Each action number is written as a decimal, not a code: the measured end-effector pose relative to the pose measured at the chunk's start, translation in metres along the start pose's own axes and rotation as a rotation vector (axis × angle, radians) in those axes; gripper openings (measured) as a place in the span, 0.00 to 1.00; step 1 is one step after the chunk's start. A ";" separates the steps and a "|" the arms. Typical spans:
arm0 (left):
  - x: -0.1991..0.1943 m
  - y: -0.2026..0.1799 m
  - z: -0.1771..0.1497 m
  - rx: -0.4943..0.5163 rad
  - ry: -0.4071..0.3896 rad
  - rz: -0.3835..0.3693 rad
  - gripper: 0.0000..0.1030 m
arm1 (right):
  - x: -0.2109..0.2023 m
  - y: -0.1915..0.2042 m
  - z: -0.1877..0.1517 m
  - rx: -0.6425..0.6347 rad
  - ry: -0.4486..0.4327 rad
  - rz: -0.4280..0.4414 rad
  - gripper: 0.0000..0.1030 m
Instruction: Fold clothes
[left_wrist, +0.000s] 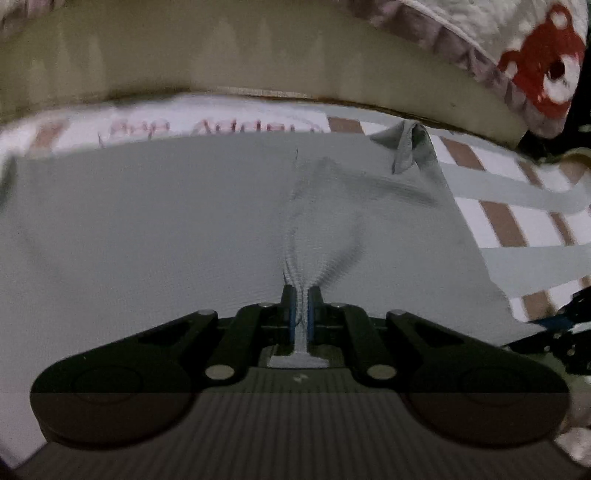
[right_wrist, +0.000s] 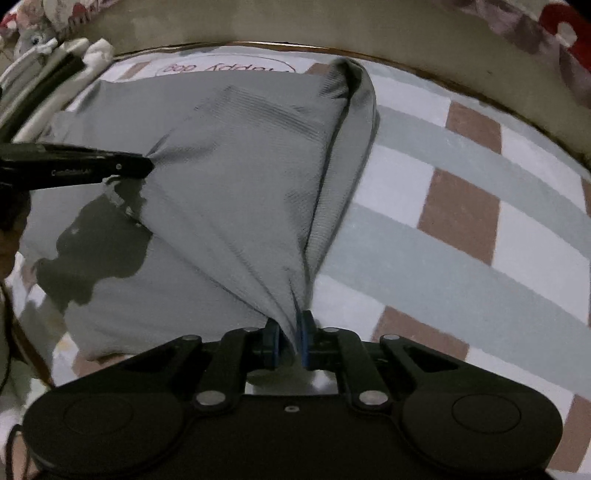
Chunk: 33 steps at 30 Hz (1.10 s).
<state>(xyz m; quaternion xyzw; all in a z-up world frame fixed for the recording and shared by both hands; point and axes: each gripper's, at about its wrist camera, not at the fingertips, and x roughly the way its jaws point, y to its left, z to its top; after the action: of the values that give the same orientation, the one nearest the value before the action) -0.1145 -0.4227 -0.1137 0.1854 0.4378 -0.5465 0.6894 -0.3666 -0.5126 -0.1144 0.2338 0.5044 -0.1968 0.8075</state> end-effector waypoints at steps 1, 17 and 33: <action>0.002 0.002 -0.003 -0.005 0.002 -0.013 0.08 | -0.004 0.000 0.000 -0.005 0.005 0.034 0.20; 0.009 0.019 -0.007 -0.119 -0.058 -0.141 0.09 | 0.048 -0.043 0.154 0.367 -0.220 0.118 0.45; 0.030 0.003 0.013 -0.087 -0.058 -0.144 0.08 | 0.054 -0.145 0.135 0.446 -0.461 0.108 0.10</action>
<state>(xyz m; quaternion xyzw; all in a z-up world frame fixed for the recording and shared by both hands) -0.1062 -0.4492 -0.1318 0.1073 0.4533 -0.5802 0.6681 -0.3268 -0.7130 -0.1377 0.3810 0.2394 -0.3070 0.8386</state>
